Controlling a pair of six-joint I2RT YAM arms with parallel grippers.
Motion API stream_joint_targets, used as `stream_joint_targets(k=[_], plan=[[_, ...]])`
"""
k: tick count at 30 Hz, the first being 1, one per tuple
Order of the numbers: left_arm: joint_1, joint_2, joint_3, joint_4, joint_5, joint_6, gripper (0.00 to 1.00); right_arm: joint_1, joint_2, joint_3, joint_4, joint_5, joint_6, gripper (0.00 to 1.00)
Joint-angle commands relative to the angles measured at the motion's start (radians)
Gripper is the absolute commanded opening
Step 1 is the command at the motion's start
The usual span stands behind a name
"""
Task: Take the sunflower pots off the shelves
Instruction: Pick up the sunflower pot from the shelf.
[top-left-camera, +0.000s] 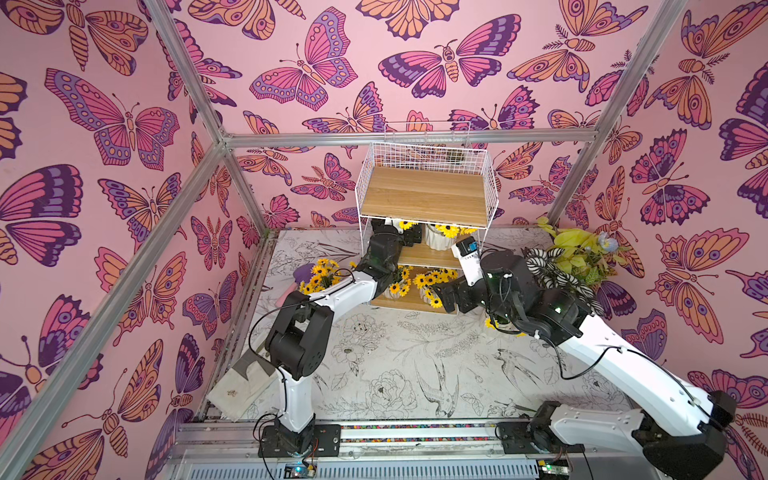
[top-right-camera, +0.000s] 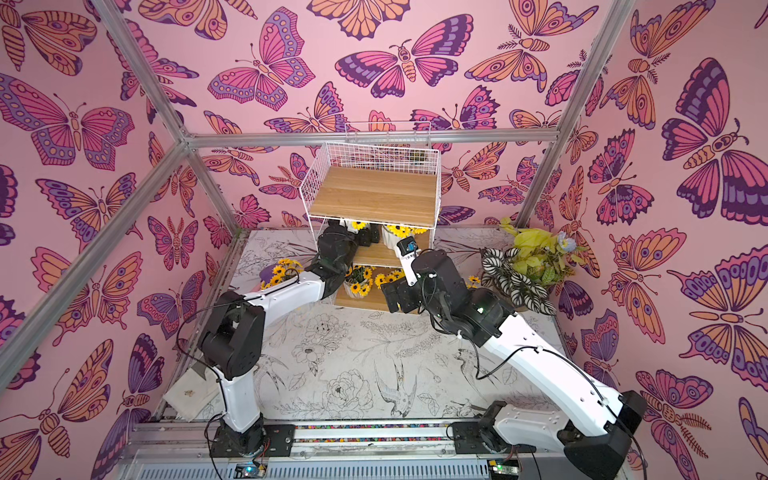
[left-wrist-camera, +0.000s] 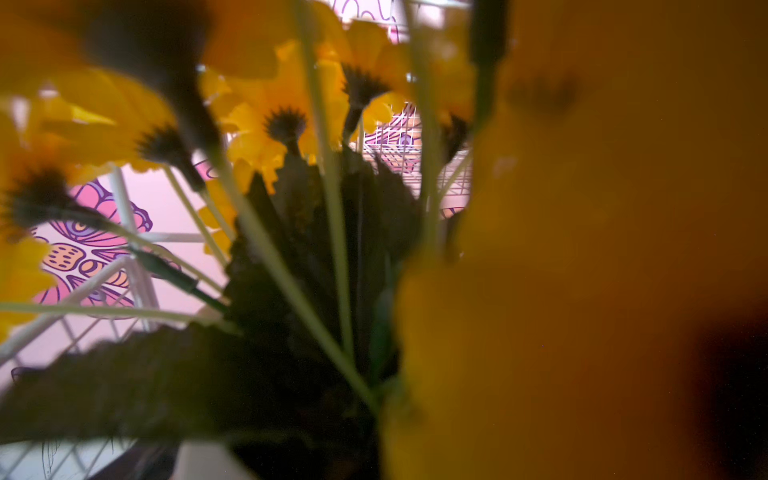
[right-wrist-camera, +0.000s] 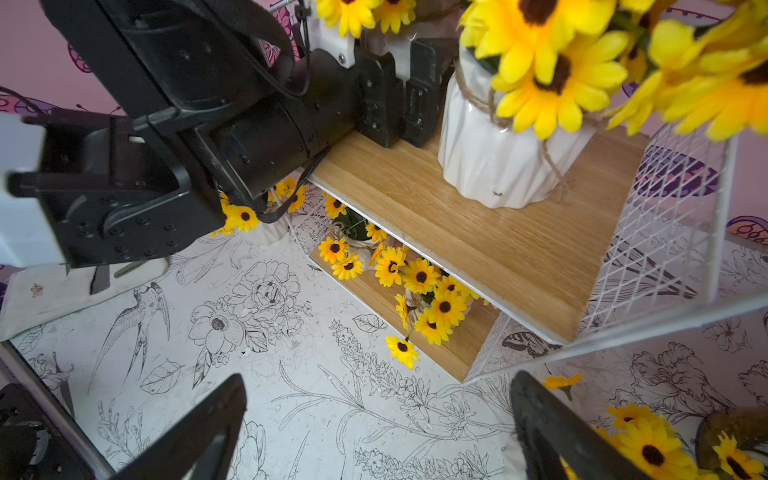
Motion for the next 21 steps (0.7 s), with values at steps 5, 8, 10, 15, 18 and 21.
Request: stream_joint_targets(k=[5, 8, 10, 15, 18, 21], plan=[[0.005, 0.058, 0.051, -0.040, -0.006, 0.018, 1.00, 0.007, -0.004, -0.002, -0.001, 0.007, 0.014, 0.99], [0.006, 0.080, 0.073, -0.043, -0.008, 0.021, 1.00, 0.007, -0.005, -0.004, -0.001, 0.005, 0.017, 0.99], [0.006, 0.090, 0.079, -0.038, -0.006, 0.017, 0.98, 0.007, -0.009, -0.006, 0.000, 0.006, 0.019, 0.99], [0.005, 0.096, 0.082, -0.027, 0.008, 0.022, 0.81, 0.009, -0.010, -0.014, 0.005, 0.005, 0.023, 0.99], [0.006, 0.095, 0.072, -0.014, 0.009, 0.033, 0.77, 0.007, -0.012, -0.018, 0.011, 0.002, 0.024, 0.99], [0.006, 0.085, 0.054, -0.004, 0.010, 0.039, 0.74, 0.007, -0.017, -0.026, 0.017, 0.006, 0.025, 0.99]])
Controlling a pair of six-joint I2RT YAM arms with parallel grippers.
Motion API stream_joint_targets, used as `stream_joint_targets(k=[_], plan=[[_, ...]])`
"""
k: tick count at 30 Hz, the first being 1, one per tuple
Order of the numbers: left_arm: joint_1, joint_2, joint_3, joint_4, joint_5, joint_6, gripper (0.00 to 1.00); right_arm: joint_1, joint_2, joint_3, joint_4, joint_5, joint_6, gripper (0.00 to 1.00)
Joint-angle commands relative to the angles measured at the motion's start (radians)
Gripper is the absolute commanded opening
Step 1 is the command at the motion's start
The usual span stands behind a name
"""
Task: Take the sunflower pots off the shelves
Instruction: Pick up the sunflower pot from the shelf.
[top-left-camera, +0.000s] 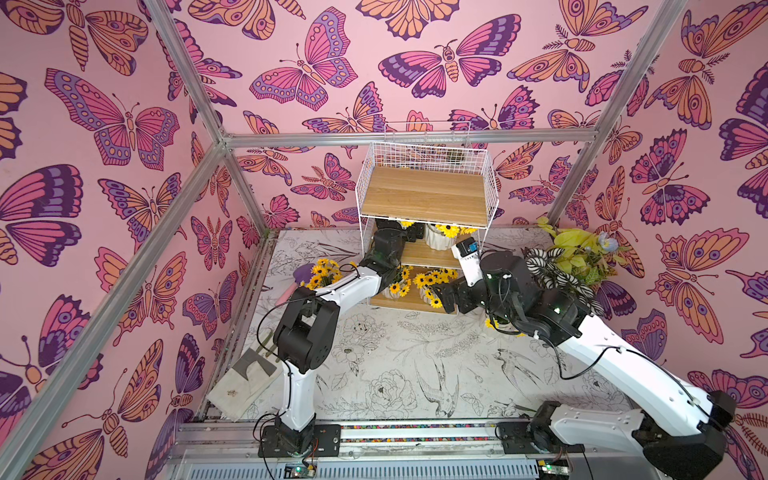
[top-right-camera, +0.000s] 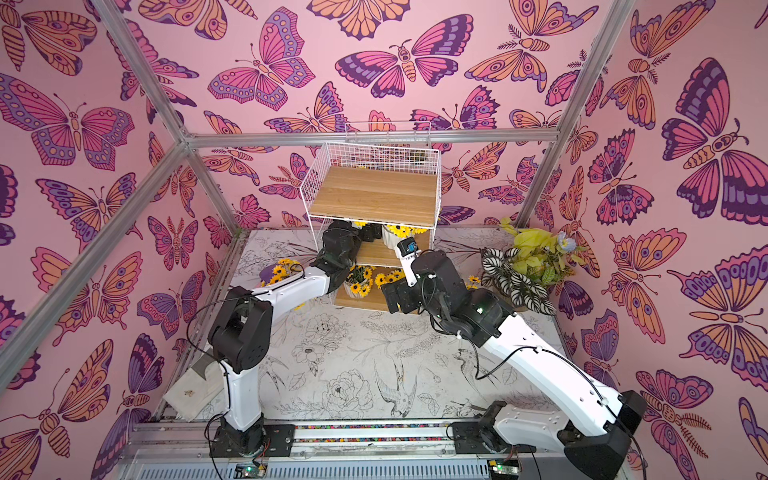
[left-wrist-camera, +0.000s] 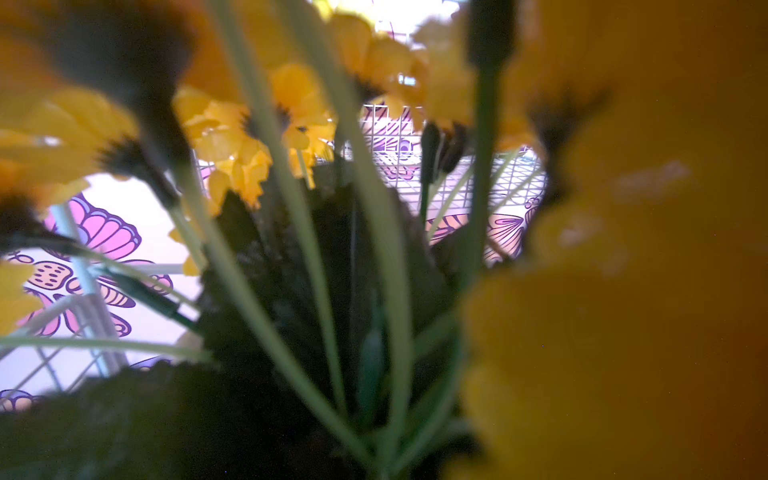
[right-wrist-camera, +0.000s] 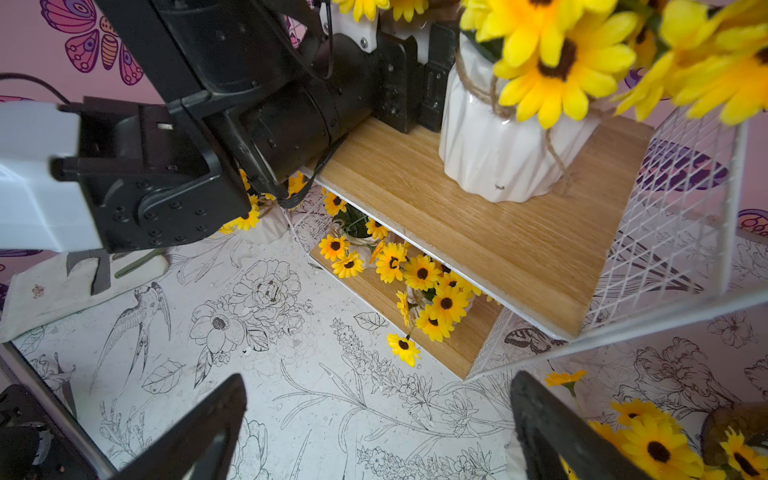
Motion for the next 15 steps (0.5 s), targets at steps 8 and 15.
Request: stream_joint_targets(k=[8, 15], plan=[[0.006, -0.081, -0.136, 0.021, 0.030, -0.003, 0.70, 0.008, -0.008, -0.003, 0.009, 0.025, 0.016, 0.99], [0.005, -0.188, -0.216, -0.022, 0.049, -0.055, 0.69, 0.007, 0.024, 0.032, 0.013, 0.032, 0.009, 0.99]])
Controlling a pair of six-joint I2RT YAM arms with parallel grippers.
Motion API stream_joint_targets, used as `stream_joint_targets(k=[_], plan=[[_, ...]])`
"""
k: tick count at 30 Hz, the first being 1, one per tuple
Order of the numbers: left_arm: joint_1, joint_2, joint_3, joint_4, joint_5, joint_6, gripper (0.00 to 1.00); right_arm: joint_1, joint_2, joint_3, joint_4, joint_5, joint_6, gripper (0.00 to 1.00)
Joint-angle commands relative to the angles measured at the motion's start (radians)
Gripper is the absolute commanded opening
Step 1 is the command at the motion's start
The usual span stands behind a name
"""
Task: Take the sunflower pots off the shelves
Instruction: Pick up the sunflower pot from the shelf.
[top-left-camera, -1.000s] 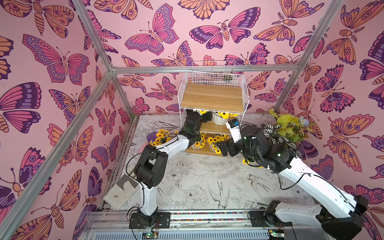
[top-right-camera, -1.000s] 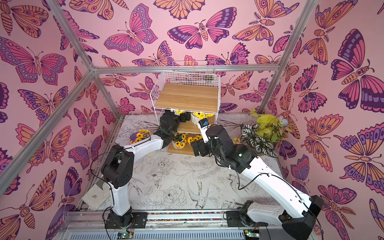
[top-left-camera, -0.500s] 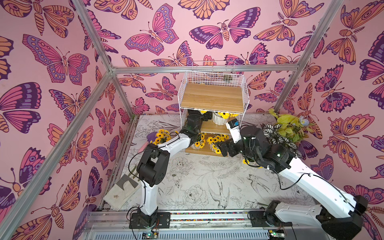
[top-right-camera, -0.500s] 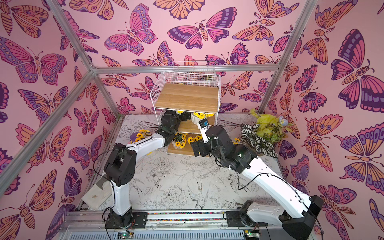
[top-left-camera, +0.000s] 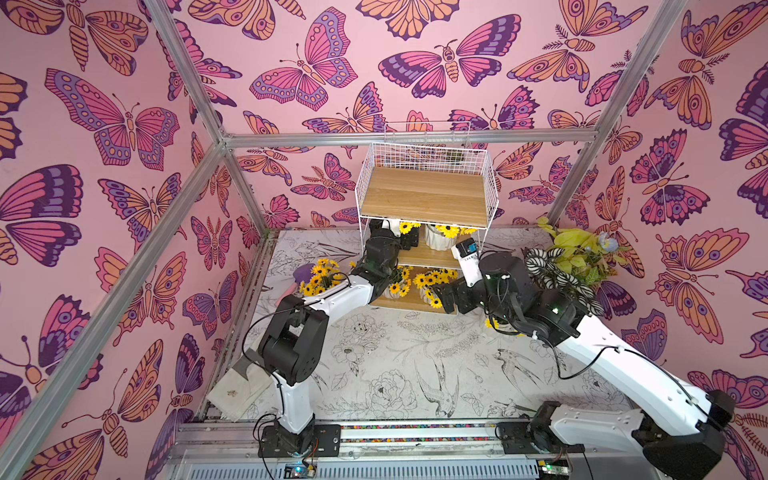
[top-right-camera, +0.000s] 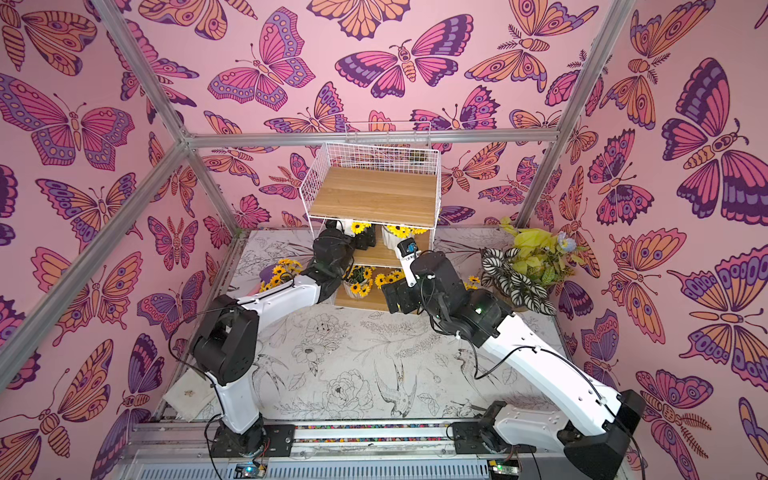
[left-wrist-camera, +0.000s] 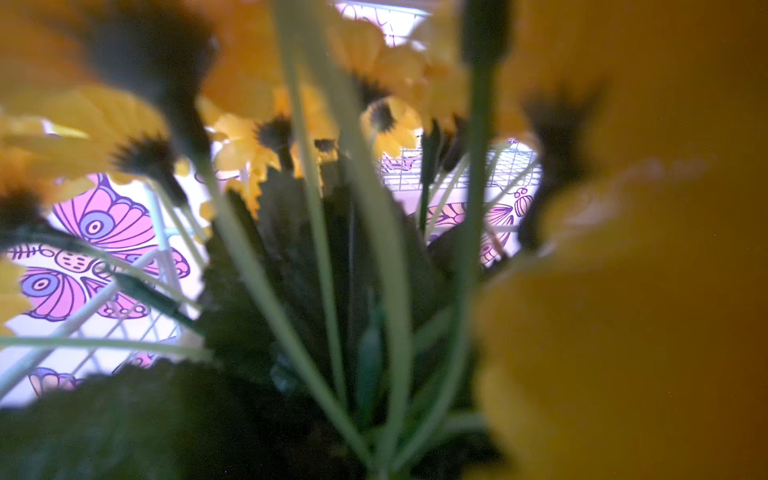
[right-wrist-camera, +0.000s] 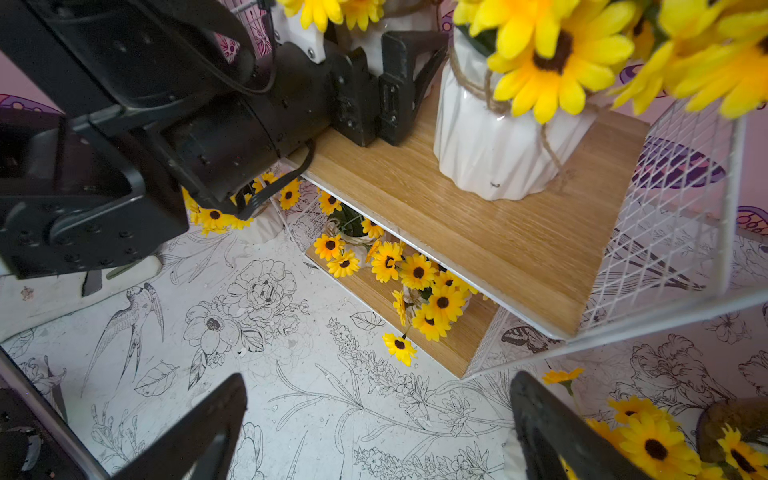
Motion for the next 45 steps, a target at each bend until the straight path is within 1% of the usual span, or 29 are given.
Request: stream_joint_targets(k=[1, 4, 9, 17, 23, 27, 32, 37, 45], plan=[[0.004, -0.056, -0.049, -0.044, 0.033, -0.056, 0.69, 0.007, 0.020, 0.038, 0.010, 0.019, 0.007, 0.99], [-0.003, -0.094, -0.099, -0.047, 0.053, -0.082, 0.67, 0.008, 0.030, 0.048, 0.013, 0.026, 0.003, 0.99], [-0.017, -0.137, -0.154, -0.048, 0.084, -0.056, 0.66, 0.008, 0.046, 0.055, 0.019, 0.022, 0.003, 0.99], [-0.031, -0.237, -0.246, -0.084, 0.123, -0.062, 0.66, 0.007, 0.043, 0.068, 0.015, 0.030, -0.002, 0.99], [-0.057, -0.303, -0.305, -0.106, 0.122, -0.044, 0.65, 0.006, 0.057, 0.084, 0.020, 0.046, -0.004, 0.99], [-0.059, -0.299, -0.299, -0.140, 0.118, -0.024, 0.65, 0.000, 0.074, 0.098, 0.020, 0.051, -0.007, 0.99], [-0.059, -0.294, -0.254, -0.224, 0.151, -0.026, 0.65, -0.016, 0.086, 0.104, 0.005, 0.058, -0.009, 0.99], [-0.059, -0.309, -0.262, -0.242, 0.202, -0.042, 0.65, -0.042, 0.102, 0.121, 0.010, 0.061, -0.004, 0.99], [-0.042, -0.307, -0.311, -0.227, 0.273, 0.002, 0.65, -0.062, 0.183, 0.206, -0.022, 0.041, -0.023, 0.99]])
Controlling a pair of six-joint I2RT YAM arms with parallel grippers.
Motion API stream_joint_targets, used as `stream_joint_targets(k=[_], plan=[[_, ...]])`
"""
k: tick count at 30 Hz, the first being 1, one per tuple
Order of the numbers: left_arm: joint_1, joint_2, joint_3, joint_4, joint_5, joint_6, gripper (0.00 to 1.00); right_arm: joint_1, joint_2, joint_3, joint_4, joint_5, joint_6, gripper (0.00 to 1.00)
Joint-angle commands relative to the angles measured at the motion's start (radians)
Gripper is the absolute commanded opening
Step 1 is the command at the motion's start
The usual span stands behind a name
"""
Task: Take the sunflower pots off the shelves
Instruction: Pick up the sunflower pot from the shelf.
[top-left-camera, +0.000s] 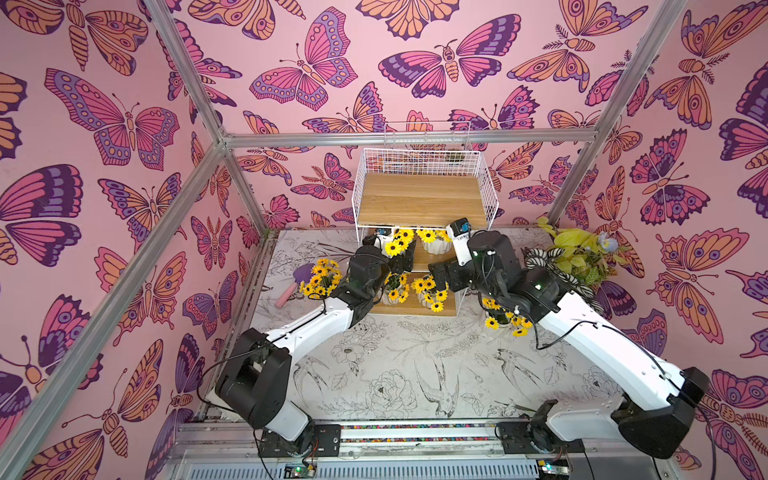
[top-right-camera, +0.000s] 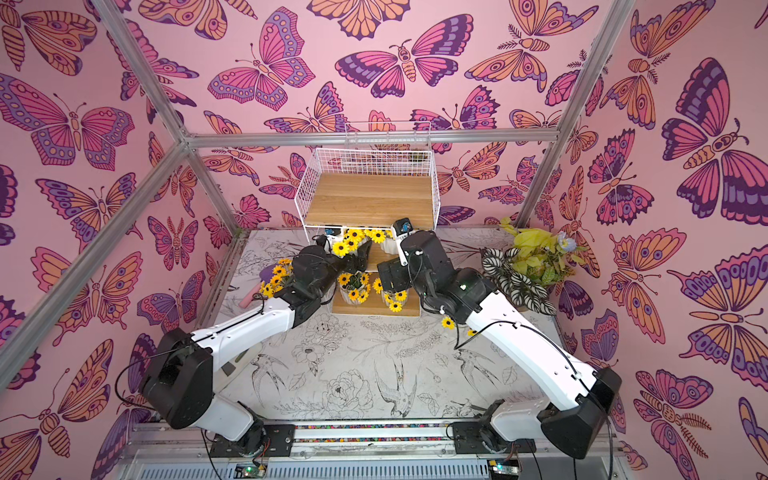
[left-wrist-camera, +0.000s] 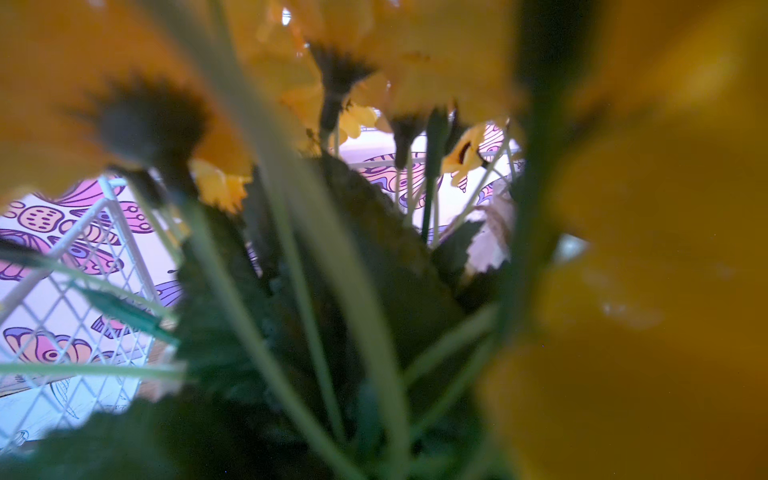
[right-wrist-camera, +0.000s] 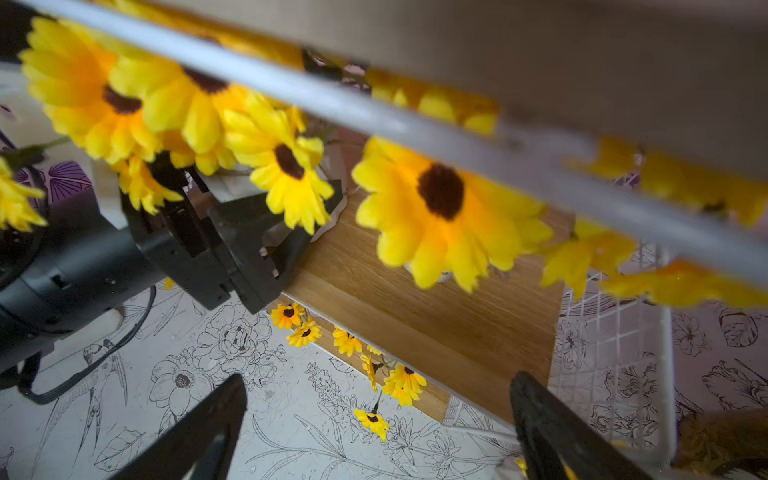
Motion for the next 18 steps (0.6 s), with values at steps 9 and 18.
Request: stream_joint_targets(k=[9, 18], plan=[[0.006, -0.037, 0.009, -0.211, 0.209, -0.003, 0.64, -0.038, 0.048, 0.059, -0.011, -0.030, -0.014, 0.99], [0.012, -0.057, 0.052, -0.321, 0.254, -0.033, 0.64, -0.063, 0.069, 0.070, 0.010, -0.050, -0.013, 0.99]])
